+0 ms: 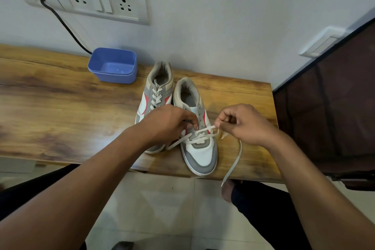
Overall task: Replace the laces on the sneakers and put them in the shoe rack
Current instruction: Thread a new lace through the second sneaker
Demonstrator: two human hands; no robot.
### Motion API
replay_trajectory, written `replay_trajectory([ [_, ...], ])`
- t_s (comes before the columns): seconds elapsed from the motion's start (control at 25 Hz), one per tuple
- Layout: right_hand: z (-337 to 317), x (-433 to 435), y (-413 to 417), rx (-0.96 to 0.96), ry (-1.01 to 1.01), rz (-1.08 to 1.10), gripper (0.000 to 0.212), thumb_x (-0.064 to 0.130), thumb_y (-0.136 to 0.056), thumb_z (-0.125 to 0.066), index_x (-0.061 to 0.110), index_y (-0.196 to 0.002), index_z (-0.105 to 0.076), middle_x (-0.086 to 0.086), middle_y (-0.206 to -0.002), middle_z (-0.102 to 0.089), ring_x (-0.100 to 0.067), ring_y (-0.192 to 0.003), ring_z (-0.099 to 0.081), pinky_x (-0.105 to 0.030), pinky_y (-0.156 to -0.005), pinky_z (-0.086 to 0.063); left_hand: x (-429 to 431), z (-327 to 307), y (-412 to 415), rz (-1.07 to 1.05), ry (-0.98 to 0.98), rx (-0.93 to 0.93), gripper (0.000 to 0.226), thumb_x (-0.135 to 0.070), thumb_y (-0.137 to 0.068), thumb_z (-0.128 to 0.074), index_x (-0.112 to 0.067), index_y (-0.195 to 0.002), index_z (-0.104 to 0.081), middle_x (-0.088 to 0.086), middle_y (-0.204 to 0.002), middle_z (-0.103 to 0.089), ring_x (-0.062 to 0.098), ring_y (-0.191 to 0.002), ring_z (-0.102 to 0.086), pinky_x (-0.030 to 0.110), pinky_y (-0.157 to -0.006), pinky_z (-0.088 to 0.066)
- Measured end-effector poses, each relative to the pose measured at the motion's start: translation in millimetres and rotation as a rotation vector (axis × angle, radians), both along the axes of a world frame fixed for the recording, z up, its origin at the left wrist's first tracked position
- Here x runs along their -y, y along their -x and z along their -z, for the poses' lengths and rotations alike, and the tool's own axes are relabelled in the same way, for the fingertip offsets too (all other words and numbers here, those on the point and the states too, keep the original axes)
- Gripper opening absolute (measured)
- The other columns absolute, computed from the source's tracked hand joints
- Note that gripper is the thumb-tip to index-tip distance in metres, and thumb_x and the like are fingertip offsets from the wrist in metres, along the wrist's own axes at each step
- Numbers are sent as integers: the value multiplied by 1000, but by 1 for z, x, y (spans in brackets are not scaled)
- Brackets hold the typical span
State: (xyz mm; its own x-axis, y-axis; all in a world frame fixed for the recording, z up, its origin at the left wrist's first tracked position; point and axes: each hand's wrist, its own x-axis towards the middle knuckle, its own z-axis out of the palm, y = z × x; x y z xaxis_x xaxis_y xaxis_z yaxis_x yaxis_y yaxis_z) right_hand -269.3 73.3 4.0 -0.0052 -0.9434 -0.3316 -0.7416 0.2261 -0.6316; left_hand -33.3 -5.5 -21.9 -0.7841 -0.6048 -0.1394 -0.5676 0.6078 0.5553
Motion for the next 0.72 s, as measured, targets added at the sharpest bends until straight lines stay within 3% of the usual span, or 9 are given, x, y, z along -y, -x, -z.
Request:
replay_trajectory([
  [0.16, 5, -4, -16, 118, -39, -47, 7, 26, -93, -78, 29, -87, -77, 10, -81, -76, -3, -76, -69, -28, -72, -54, 1, 0, 0, 42, 154, -16, 30, -27, -98, -59, -43, -119, -71, -9, -111, -69, 15, -100, -64, 35, -77, -54],
  [0.32, 4, 0, -8, 25, -17, -39, 12, 25, -96, -75, 29, -85, -75, 9, -83, -74, -8, -77, -67, -29, -69, -51, -4, 2, 1, 25, 278, -58, 27, -22, -93, -65, -33, -116, -75, 0, -101, -63, 21, -94, -58, 30, -66, -39],
  [0.56, 4, -6, -9, 81, -15, -99, 5, 32, -93, -78, 31, -89, -77, 18, -82, -73, -1, -78, -66, -21, -69, -49, -1, -8, 6, 3, 239, -54, 21, -27, -93, -67, -34, -110, -78, -2, -93, -56, 20, -95, -55, 30, -67, -38],
  [0.72, 5, 0, 1, 20, 67, -33, 11, 22, -95, -77, 30, -86, -76, 13, -85, -75, -1, -81, -66, -24, -70, -46, -2, -11, 6, 22, 246, -62, 20, -28, -93, -68, -35, -109, -79, -3, -88, -50, 20, -92, -52, 31, -66, -39],
])
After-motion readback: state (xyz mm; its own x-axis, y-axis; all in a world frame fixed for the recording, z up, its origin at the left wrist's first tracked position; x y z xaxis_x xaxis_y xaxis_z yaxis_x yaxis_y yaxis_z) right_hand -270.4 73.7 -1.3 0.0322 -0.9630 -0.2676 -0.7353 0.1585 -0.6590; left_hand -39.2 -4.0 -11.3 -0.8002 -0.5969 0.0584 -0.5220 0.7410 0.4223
